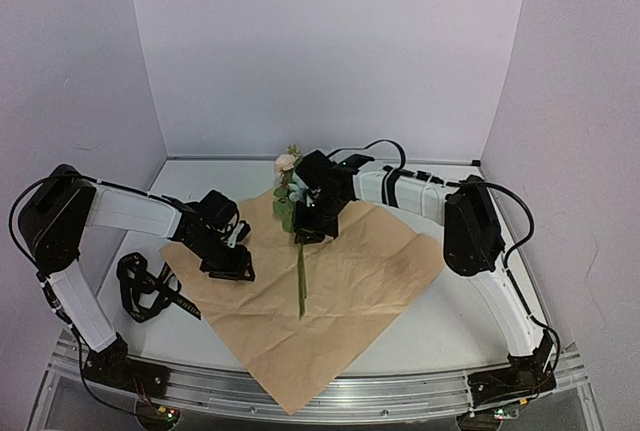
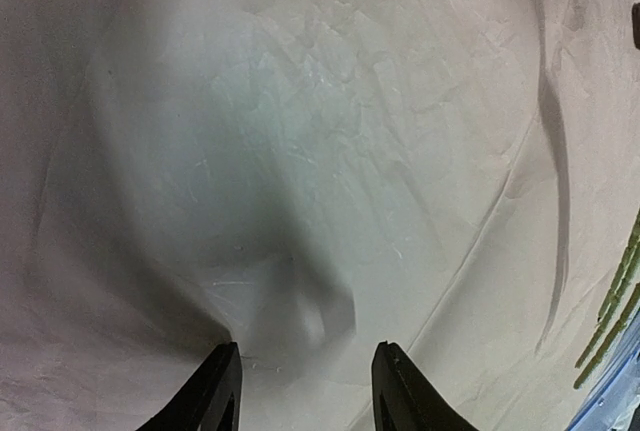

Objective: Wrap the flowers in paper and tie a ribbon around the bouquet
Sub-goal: Place the fake flower on the flattened wrapping paper, then pick up the bottom corner of the flattened wrapping paper from the center of the board, then fold the bottom corner of the flattened wrapping paper at the center of the board, then press the fold line of the 1/4-folded wrapping paper.

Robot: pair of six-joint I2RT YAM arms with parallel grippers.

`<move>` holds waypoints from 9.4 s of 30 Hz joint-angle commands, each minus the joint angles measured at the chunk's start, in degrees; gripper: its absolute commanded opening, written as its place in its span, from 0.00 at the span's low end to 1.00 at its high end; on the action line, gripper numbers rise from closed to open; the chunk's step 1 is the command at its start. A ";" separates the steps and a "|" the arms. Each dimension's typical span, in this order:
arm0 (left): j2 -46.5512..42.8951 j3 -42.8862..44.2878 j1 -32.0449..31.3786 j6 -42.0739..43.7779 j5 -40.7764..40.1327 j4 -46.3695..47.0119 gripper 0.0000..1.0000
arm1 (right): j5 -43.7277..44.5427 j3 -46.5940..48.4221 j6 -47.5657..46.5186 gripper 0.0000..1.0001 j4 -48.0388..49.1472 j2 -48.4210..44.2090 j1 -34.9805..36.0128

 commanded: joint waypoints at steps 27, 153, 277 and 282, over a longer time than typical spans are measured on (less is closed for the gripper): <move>1.62 0.06 0.49 1.16 0.47 0.22 0.45 | 15.49 1.16 1.60 0.48 0.15 0.66 1.98; 0.69 5.33 -12.90 -6.57 -3.29 7.96 0.38 | 6.88 -45.71 -27.29 0.87 5.08 -33.81 -0.85; 0.63 11.13 -28.26 -3.33 -7.86 1.21 0.43 | 35.98 -82.35 3.59 0.24 12.26 -57.50 11.51; -1.57 8.31 -30.15 -3.52 -6.89 1.47 0.41 | 31.39 -81.11 3.09 0.29 11.03 -60.01 11.52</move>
